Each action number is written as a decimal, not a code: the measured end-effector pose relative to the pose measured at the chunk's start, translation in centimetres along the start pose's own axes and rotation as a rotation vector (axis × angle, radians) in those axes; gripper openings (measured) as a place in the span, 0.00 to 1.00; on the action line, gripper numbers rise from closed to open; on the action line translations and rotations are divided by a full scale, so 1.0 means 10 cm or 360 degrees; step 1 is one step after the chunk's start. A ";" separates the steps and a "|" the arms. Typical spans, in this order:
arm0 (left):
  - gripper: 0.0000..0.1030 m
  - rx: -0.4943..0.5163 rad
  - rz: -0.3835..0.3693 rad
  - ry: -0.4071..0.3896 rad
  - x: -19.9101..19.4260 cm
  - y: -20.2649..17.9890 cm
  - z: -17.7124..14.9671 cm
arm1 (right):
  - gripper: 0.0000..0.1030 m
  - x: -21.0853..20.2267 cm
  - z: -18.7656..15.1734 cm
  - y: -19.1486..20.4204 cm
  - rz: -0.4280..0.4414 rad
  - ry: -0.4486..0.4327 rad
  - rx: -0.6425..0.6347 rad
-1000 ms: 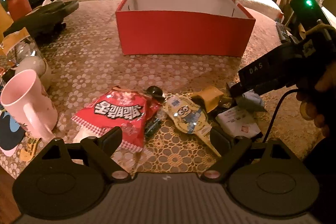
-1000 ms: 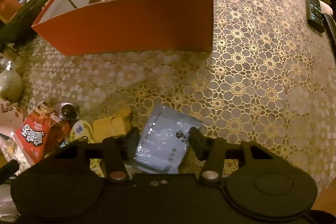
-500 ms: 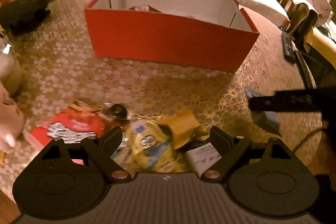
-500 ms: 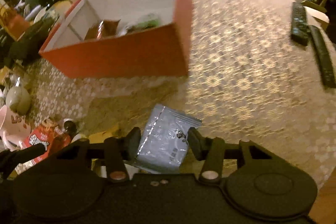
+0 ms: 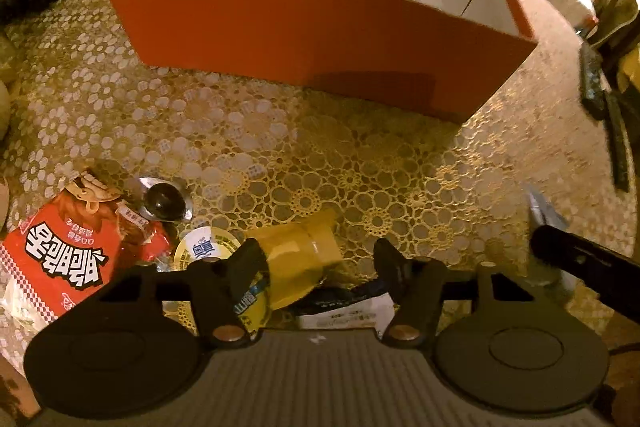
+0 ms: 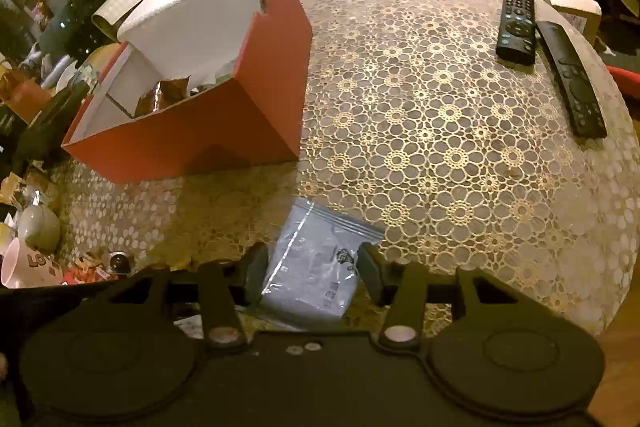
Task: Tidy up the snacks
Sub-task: 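Grasp the yellow wrapped packet with the left tool, then carry yellow packet into the red box with left tool while right tool carries blue packet in, then withdraw both open tools from the box back to the snack pile, then grasp the white packet with red diamond print with the right tool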
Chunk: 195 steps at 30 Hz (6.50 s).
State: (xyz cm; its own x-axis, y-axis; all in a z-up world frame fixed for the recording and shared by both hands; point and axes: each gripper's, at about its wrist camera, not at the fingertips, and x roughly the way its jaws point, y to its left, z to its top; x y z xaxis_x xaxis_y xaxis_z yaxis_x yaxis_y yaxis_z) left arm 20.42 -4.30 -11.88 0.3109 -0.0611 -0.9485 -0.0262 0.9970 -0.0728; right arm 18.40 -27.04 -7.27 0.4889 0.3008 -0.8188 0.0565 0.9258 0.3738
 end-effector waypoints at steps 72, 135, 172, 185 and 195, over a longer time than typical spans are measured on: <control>0.36 0.0250 0.0094 -0.0461 -0.62 0.38 1.57 | 0.48 0.38 1.47 1.36 -0.0004 -0.0188 -0.0838; 0.83 0.0200 0.0030 -0.0679 -1.44 0.53 0.56 | 0.96 -0.47 0.68 1.27 0.0199 -0.0231 -0.0769; 0.91 0.0035 0.0155 -0.0505 -0.85 0.80 -1.00 | 0.90 0.34 -0.78 1.15 -0.0075 0.0167 -0.0951; 0.91 -0.0001 0.0154 -0.0451 -0.74 0.85 -0.97 | 0.78 0.52 -0.82 1.29 -0.0090 0.0206 -0.0953; 0.91 0.0017 0.0144 -0.0416 -0.70 0.80 -0.93 | 0.59 0.56 -0.84 1.24 -0.0157 0.0194 -0.0954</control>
State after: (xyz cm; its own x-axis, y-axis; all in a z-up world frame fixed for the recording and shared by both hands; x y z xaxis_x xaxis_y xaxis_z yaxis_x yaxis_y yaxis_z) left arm 9.19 3.63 -8.68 0.5422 0.0414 -0.8392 -0.0557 0.9984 0.0132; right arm 14.46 -11.94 -10.86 0.4016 0.1985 -0.8941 -0.4196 0.9076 0.0130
